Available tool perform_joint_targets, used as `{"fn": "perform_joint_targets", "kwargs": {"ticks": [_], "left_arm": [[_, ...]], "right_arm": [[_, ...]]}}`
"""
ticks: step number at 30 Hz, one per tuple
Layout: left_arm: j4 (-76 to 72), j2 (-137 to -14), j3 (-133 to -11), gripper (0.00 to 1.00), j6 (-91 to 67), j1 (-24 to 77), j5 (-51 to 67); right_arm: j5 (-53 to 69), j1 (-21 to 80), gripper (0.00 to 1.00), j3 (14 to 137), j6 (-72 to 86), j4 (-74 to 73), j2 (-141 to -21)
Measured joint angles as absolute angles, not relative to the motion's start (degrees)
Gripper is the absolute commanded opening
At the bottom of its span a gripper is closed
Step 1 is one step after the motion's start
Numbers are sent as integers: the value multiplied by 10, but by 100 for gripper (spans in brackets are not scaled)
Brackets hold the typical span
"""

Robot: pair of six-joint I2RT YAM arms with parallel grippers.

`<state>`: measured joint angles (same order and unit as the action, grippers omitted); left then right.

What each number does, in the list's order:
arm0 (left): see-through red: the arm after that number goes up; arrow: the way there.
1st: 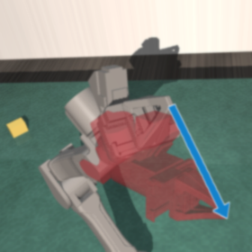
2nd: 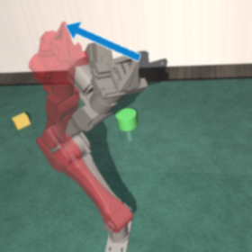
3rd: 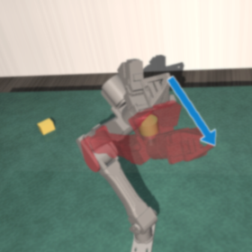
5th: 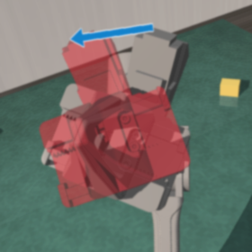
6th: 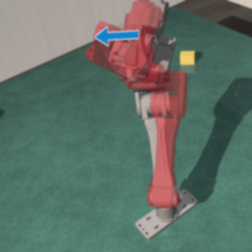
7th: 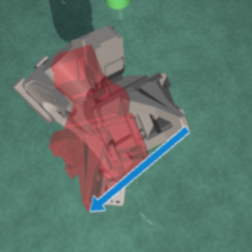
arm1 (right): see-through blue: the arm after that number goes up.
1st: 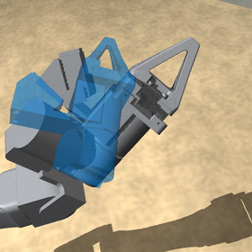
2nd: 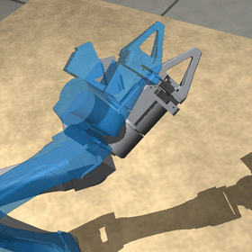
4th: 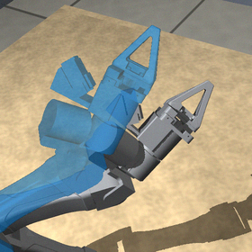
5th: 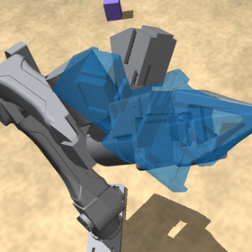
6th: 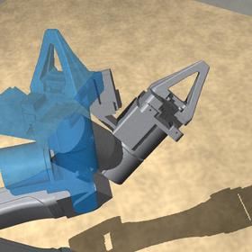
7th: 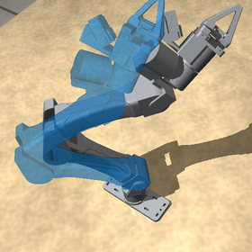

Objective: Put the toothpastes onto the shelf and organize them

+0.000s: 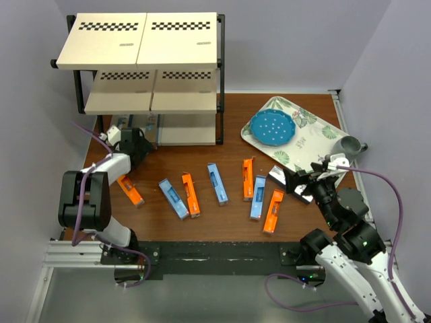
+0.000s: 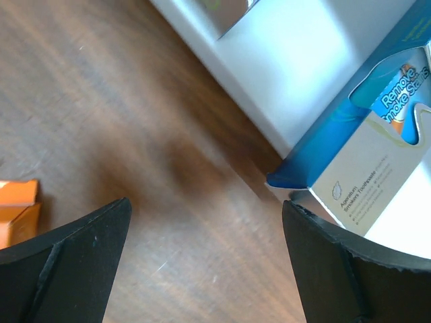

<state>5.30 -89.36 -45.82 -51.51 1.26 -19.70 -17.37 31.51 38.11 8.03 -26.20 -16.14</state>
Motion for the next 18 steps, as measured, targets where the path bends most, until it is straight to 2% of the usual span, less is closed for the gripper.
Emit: {"fn": "perform_joint_targets", "kwargs": {"ticks": [18], "left_arm": [[39, -925, -492, 99, -520, 7, -182]], "right_arm": [[-185, 315, 99, 381, 79, -264, -169]]}}
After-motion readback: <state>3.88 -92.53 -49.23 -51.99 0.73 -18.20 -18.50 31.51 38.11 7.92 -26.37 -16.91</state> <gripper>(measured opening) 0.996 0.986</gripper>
